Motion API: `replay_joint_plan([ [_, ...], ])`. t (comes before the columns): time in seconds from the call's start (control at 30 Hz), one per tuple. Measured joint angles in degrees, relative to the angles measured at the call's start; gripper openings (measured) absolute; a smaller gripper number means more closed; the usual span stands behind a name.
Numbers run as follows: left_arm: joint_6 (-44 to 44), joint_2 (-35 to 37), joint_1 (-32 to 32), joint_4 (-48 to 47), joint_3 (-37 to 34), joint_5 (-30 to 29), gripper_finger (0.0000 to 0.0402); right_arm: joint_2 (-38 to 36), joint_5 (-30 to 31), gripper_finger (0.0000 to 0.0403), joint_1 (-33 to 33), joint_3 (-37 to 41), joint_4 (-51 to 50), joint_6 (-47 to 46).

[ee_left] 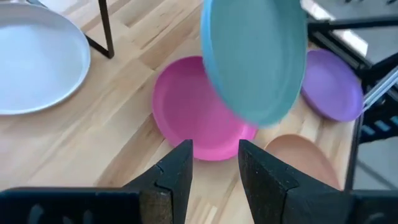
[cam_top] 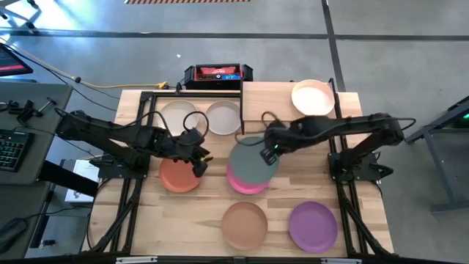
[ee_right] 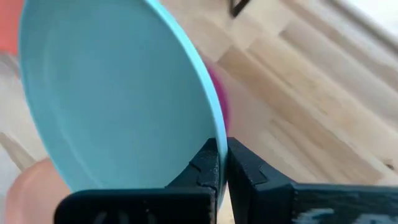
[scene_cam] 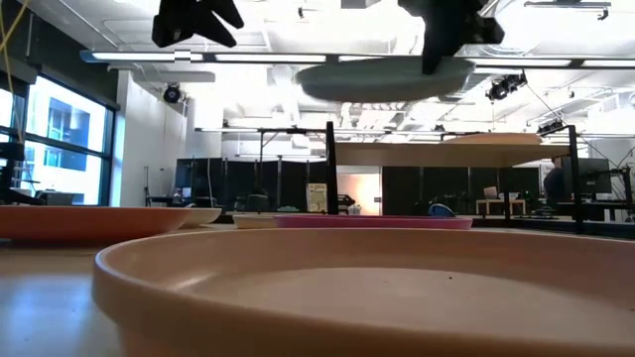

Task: Place and stack plates onto a shelf
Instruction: Stack the blue plate on top of the white plate on the shelf

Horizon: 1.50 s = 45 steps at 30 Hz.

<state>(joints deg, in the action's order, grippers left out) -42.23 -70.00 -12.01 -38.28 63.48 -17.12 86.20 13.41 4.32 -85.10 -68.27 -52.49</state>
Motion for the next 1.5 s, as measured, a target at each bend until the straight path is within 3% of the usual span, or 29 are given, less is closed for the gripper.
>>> replay_joint_plan([
  [0.43, 10.14, 0.02, 2.76, -4.26, 0.0, -0.13, 0.0117, -15.66, 0.09, 0.0, -14.94, 0.0, -6.44, 0.49],
  [0.9, 19.52, 0.02, 6.56, -8.1, 0.0, 0.03, 0.0117, -24.45, -0.06, 0.0, -33.01, 0.58, -12.57, 0.37],
  [1.5, 24.47, 0.02, 9.08, -8.87, 0.0, 0.31, 0.0117, -40.2, -11.4, 0.0, -56.87, 23.31, -0.98, 0.33],
])
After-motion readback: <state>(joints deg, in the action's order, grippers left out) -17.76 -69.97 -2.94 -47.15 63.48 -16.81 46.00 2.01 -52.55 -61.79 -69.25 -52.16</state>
